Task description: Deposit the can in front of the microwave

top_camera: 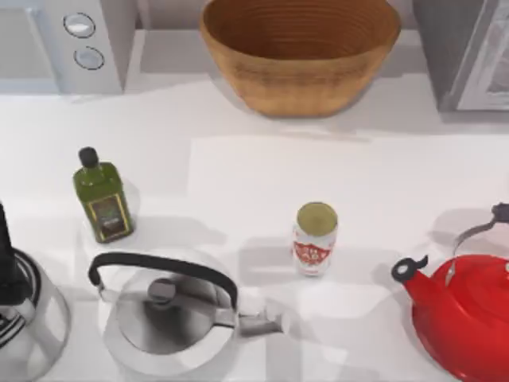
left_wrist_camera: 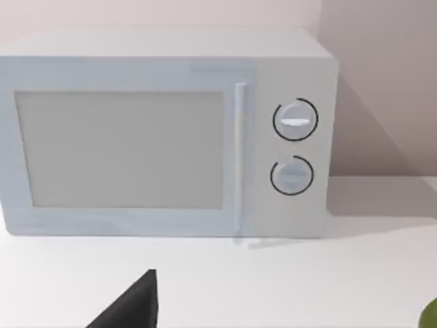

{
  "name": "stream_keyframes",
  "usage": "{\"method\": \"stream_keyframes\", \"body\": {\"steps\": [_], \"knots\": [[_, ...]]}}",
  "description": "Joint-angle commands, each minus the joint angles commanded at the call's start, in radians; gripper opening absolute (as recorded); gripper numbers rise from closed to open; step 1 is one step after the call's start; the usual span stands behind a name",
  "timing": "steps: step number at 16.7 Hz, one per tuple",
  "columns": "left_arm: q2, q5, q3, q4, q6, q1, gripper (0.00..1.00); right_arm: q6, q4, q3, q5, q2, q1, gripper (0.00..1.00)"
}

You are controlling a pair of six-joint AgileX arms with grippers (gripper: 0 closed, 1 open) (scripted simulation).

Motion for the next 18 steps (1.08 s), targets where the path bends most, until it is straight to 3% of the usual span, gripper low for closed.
{"method": "stream_keyframes", "body": {"steps": [4, 8, 12, 18], "knots": [[0.027, -0.001, 0.027, -0.016, 0.000, -0.009, 1.00, 0.000, 0.000, 0.000, 0.000, 0.000, 0.000, 1.00], [0.191, -0.002, 0.180, -0.113, -0.002, -0.065, 1.00, 0.000, 0.000, 0.000, 0.000, 0.000, 0.000, 1.00], [0.474, -0.003, 0.439, -0.287, -0.005, -0.166, 1.00, 0.000, 0.000, 0.000, 0.000, 0.000, 0.000, 1.00], [1.034, -0.002, 0.959, -0.632, -0.012, -0.367, 1.00, 0.000, 0.000, 0.000, 0.000, 0.000, 0.000, 1.00]]}}
